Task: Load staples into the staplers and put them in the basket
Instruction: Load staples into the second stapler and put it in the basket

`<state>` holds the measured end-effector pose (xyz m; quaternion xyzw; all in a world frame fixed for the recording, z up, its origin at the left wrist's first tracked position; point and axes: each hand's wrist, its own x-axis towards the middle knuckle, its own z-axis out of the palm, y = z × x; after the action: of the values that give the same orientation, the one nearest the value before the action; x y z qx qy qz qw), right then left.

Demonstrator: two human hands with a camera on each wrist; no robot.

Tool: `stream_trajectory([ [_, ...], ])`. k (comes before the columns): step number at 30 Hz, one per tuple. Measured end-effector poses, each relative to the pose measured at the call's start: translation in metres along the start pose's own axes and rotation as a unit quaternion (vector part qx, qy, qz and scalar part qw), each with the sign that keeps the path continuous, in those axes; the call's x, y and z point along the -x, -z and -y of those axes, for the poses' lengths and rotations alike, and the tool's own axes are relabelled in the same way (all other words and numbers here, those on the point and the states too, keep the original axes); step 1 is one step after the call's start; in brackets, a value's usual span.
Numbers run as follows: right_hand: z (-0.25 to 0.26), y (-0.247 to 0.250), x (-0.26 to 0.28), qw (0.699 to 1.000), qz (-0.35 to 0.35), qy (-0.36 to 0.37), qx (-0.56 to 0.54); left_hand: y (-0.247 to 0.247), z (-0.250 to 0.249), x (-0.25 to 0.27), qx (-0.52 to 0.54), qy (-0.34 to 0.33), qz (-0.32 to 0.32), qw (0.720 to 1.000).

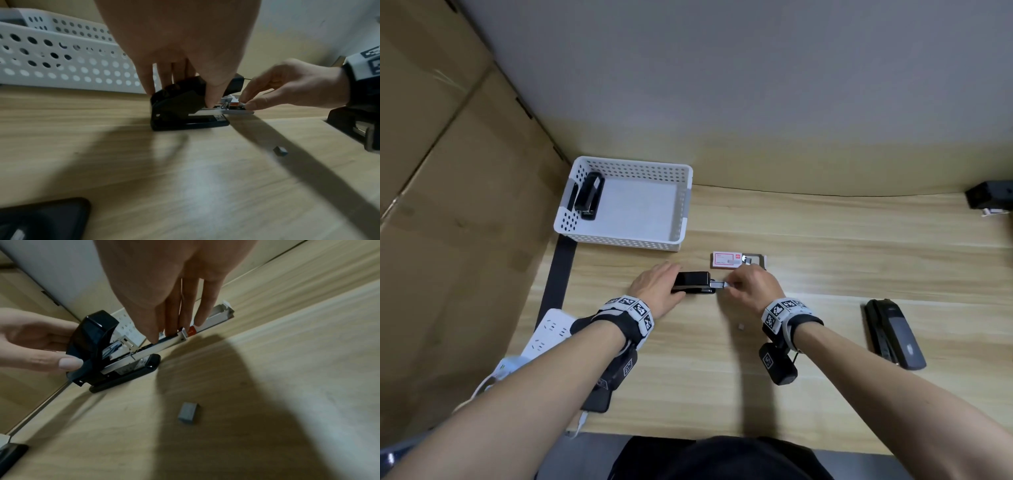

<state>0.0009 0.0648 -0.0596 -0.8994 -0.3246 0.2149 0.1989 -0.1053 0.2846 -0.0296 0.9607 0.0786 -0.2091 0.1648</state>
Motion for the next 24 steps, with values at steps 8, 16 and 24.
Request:
stream_trajectory([
  [8,0.000,0.004,-0.005,1.000,0.021,0.002,0.017,-0.008,0.005,-0.011,-0.008,-0.020,-0.001,1.000],
  [16,-0.002,0.005,-0.011,0.998,0.045,-0.002,0.034,-0.007,0.007,-0.015,-0.021,-0.024,0.005,0.999],
  [24,-0.015,0.001,0.014,0.995,-0.027,-0.071,-0.063,-0.006,0.004,-0.017,-0.009,-0.001,0.023,1.000],
])
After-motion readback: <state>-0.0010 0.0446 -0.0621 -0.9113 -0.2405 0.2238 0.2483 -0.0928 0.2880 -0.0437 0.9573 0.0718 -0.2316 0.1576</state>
